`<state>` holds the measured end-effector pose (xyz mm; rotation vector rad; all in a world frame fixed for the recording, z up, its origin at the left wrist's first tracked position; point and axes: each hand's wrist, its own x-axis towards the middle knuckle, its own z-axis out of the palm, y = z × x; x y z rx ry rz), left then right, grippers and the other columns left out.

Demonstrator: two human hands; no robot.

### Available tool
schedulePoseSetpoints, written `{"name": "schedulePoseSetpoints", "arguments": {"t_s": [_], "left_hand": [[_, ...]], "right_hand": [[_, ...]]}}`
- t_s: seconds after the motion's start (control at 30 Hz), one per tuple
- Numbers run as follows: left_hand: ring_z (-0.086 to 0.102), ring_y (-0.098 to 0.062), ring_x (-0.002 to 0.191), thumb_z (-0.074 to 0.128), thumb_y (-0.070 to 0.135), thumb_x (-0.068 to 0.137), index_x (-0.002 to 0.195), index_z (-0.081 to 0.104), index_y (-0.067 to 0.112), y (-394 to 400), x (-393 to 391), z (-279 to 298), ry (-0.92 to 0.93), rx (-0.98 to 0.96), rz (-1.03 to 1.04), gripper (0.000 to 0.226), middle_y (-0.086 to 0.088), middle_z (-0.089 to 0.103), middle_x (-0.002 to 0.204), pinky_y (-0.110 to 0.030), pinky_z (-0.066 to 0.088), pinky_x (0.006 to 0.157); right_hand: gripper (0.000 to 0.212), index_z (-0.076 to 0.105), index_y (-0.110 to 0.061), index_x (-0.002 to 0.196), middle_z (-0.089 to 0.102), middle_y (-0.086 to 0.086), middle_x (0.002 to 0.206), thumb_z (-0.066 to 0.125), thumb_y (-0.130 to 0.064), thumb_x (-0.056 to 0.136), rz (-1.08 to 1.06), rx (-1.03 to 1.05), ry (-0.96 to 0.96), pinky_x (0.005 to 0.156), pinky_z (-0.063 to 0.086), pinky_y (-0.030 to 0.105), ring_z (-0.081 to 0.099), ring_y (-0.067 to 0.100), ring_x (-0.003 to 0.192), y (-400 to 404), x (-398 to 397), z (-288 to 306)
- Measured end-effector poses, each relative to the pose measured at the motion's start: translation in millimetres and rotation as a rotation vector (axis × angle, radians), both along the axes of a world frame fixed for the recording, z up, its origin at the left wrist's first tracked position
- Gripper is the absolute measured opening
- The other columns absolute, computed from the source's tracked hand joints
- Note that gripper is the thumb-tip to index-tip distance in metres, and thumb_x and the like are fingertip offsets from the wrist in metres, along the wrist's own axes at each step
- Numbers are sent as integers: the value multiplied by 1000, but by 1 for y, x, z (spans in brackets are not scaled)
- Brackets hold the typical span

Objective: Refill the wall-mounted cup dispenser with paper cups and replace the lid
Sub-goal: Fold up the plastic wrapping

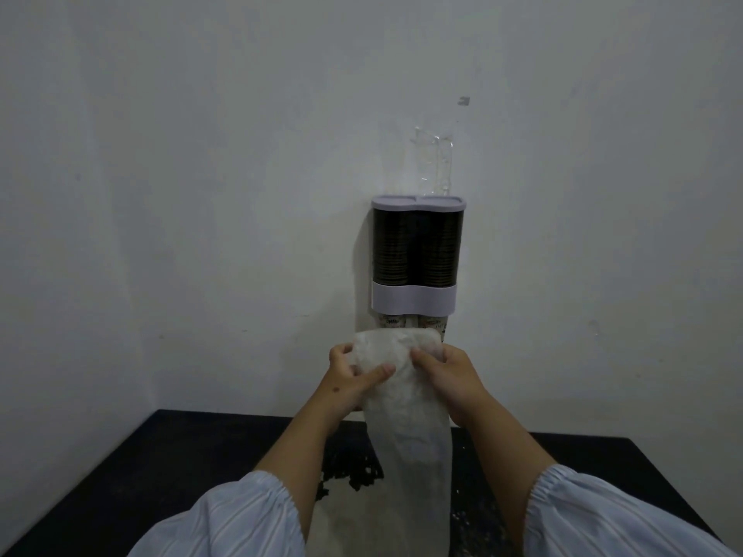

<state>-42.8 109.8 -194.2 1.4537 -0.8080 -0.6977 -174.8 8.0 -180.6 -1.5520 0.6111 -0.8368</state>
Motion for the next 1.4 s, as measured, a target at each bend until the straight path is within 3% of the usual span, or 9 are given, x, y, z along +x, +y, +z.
{"name": "schedulePoseSetpoints", "arguments": {"t_s": [0.13,0.37,0.57,0.7,0.83,1.07,1.2,1.3,1.4], "left_hand": [[68,-13,87,70,21,80,115,59,4,-7,-7,-7,-48,19,-65,40,-2,70,99,-20,56,61],[64,-21,97,54,22,91,113,59,13,-22,-21,1,-62,-68,83,24,-6,67,106,-35,56,82],[64,-17,92,52,23,92,111,59,12,-34,-25,-4,-53,-99,146,23,-8,66,107,-24,52,68],[61,-13,89,58,28,89,114,48,15,-42,-32,-5,-8,-93,167,30,-4,62,107,-22,50,63],[55,-12,85,68,32,80,113,32,20,-51,-37,-2,-35,-100,329,50,-2,54,99,-24,46,64],[52,-30,113,65,43,78,135,28,19,-71,-51,3,-67,32,353,72,-11,45,130,-44,49,92],[60,-18,90,57,31,86,122,50,10,-70,-46,0,22,9,232,42,-8,61,110,-29,50,67],[58,-9,84,58,23,88,122,45,11,-70,-48,-2,21,-74,186,38,0,60,101,-21,46,60],[60,-5,82,60,21,88,121,38,22,-69,-52,-1,10,-126,164,40,7,60,92,-15,48,57]], "right_hand": [[8,63,-20,86,68,7,92,58,-25,90,-15,-31,13,63,55,24,66,16,82,-9,-7,-1],[22,61,-26,101,69,-3,100,68,-33,81,137,28,72,59,54,22,66,11,88,-14,-19,-1],[11,65,-7,95,68,18,105,60,-14,89,99,-21,177,87,55,46,66,29,95,-21,-31,0],[9,64,-9,88,67,12,94,57,-14,90,59,-12,148,70,56,33,65,19,80,-25,-31,1],[14,63,-14,78,66,9,88,58,-16,90,0,-73,131,75,56,36,64,21,81,-32,-32,2],[17,66,2,89,66,27,91,59,-13,89,-48,-68,55,72,54,37,64,26,79,-38,-33,0],[12,66,-3,92,69,17,90,58,-12,89,-35,-41,34,73,55,39,66,29,82,-44,-36,2],[24,61,5,86,61,14,81,53,-17,91,-92,-33,40,68,48,36,59,25,75,-50,-38,1],[26,53,-7,70,54,8,71,51,-19,93,-149,-5,49,61,44,32,52,20,67,-53,-39,-2]]}}
